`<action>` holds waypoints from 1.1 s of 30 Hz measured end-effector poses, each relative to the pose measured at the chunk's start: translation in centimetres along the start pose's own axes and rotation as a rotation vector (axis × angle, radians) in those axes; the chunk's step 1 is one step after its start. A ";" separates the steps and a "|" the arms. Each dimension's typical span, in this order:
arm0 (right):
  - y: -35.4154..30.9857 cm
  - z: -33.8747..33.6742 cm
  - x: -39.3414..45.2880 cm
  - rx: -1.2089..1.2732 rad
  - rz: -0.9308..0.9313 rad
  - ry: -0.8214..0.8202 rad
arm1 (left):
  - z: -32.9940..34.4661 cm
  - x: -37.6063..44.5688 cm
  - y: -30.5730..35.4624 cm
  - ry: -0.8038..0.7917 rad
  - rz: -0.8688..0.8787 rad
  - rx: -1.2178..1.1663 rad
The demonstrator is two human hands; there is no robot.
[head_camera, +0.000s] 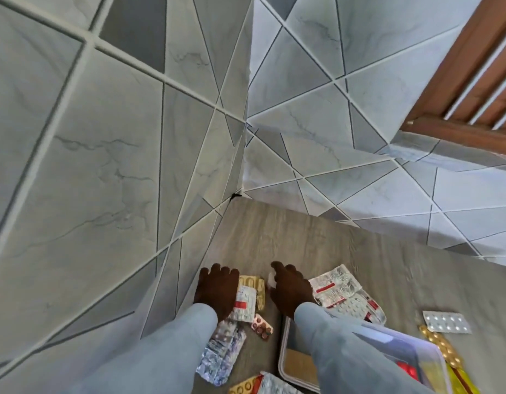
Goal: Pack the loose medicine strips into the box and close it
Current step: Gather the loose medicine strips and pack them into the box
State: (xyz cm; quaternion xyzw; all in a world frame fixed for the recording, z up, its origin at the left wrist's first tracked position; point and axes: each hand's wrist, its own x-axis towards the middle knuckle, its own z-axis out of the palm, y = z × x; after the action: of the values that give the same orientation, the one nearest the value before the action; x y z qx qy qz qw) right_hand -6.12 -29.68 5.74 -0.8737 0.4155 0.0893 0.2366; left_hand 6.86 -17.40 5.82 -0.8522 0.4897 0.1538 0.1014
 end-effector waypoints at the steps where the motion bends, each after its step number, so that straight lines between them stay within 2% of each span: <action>1: -0.1 0.1 0.2 0.037 0.002 -0.003 | -0.1 0.1 0.0 -0.011 -0.003 0.010; 3: -0.1 -0.4 0.0 0.203 -0.003 0.059 | -0.5 0.2 -0.1 -0.004 -0.015 0.031; 5: 0.3 -2.1 -1.0 0.412 0.019 0.224 | -1.4 0.3 -0.1 0.046 -0.057 -0.021; 8: 2.0 -5.6 -3.6 0.636 0.037 0.475 | -3.1 0.0 0.7 0.144 -0.116 -0.340; 11: 5.3 -6.8 -6.8 0.719 0.054 0.460 | -4.4 -2.0 4.6 0.118 -0.006 -0.912; 13: 7.8 -5.4 -8.4 0.731 0.105 0.391 | -4.2 -4.0 8.2 0.063 0.102 -1.033; 15: 9.4 -3.5 -9.7 0.710 0.152 0.354 | -3.1 -5.6 11.3 0.100 0.144 -0.957; 21: 10.4 -1.0 -10.9 0.706 0.204 0.309 | -1.1 -6.0 14.8 0.208 0.021 -0.669; 24: 10.8 -0.6 -10.6 0.658 0.230 0.242 | -0.9 -6.4 15.3 0.261 0.025 -0.404; 29: 11.5 0.0 -10.9 0.528 0.132 0.074 | 0.2 -6.9 15.4 0.195 0.130 -0.106; 31: 11.7 -0.2 -11.2 0.500 0.098 0.051 | 0.1 -7.2 15.6 0.177 0.131 0.043; 33: 12.0 -0.5 -11.4 0.506 0.084 0.034 | 0.1 -7.5 16.1 0.136 0.134 0.078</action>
State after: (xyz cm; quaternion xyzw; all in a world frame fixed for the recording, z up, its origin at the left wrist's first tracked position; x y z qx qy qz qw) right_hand -22.64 -28.68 6.16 -0.7699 0.4647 -0.0227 0.4368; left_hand -10.67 -19.41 8.06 -0.8215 0.5569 0.0827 0.0903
